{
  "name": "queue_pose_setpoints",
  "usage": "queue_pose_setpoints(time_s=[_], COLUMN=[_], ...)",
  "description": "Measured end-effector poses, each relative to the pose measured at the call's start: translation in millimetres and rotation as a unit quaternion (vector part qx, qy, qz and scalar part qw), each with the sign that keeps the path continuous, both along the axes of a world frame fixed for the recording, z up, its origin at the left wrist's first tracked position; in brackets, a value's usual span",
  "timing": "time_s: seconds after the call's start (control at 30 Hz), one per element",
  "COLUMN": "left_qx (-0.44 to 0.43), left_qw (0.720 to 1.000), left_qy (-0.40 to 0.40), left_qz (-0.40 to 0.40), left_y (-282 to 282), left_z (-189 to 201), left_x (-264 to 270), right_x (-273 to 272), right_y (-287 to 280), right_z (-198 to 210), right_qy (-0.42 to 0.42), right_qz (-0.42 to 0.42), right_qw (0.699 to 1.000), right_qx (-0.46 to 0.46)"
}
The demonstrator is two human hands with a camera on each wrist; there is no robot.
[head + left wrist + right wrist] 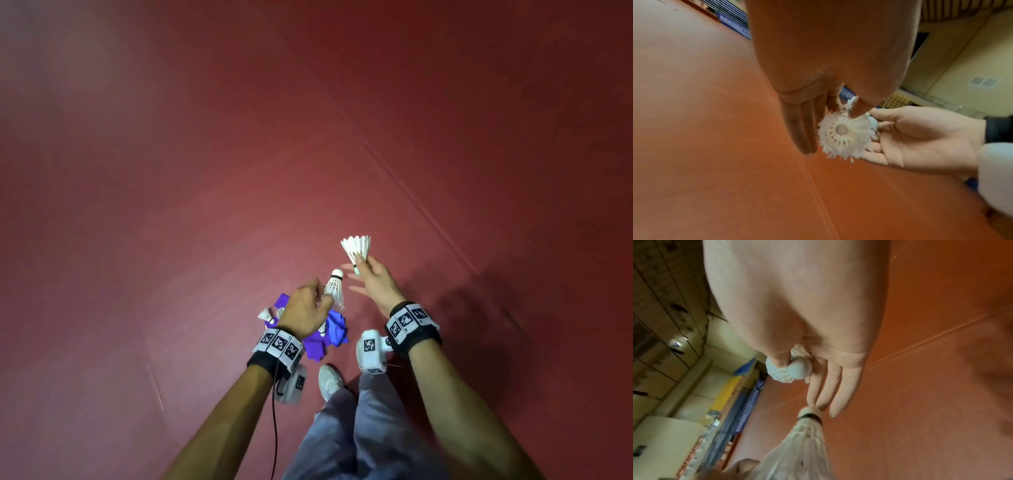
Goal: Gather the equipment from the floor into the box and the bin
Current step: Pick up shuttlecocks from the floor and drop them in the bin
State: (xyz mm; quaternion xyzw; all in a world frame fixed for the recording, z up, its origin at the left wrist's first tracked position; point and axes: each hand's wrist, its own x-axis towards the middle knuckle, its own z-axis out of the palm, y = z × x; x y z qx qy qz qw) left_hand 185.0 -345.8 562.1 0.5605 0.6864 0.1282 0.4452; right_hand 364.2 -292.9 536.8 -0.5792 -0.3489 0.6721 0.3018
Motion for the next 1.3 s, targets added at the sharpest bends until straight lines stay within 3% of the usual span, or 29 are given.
queue_pose_setpoints(time_s=[0.2,0.3,0.43,0.53,0.77,0.87,1.03,1.17,1.3], left_qx=[0.037,0.041,0.070,0.103,0.115,0.126,0.169,0.218,0.261], left_qw=[0.985,0.968,0.947,0.916,0.794,0.759,0.671,0.569,0.433], left_qy=[-0.114,-0.163,-0.196,-0.217,-0.284,-0.275,-0.215,-0.149,-0.109], left_qz=[0.122,0.185,0.244,0.321,0.525,0.577,0.689,0.779,0.856], left_y=[-18.0,-28.8,-43.6,-59.5,-130.2,-181.6,-306.6,-439.0,-587.9], left_z=[86.2,116.9,144.4,160.1,181.3,181.5,183.6,186.5,191.8], left_x=[12.7,15.3,8.6,-2.1,-13.6,-16.3,-26.4,-24.6,17.0], right_x=[-1.2,-0.9,-12.3,-30.6,-86.1,-115.2,-174.5,-216.1,-230.2], right_y=[-20.8,-30.9,-30.0,-21.7,-52.4,-87.2,-177.5,-282.2,-431.2], right_z=[90.8,114.4,142.8,168.6,197.9,200.4,206.1,224.7,239.5], right_qy=[0.063,0.036,0.054,0.081,0.115,0.097,0.095,0.133,0.162], right_qz=[-0.054,-0.054,0.029,0.103,0.299,0.399,0.503,0.611,0.706], right_qw=[0.995,0.994,0.994,0.985,0.942,0.906,0.849,0.769,0.684], right_qx=[0.059,0.084,0.094,0.114,0.098,0.099,0.130,0.129,0.088])
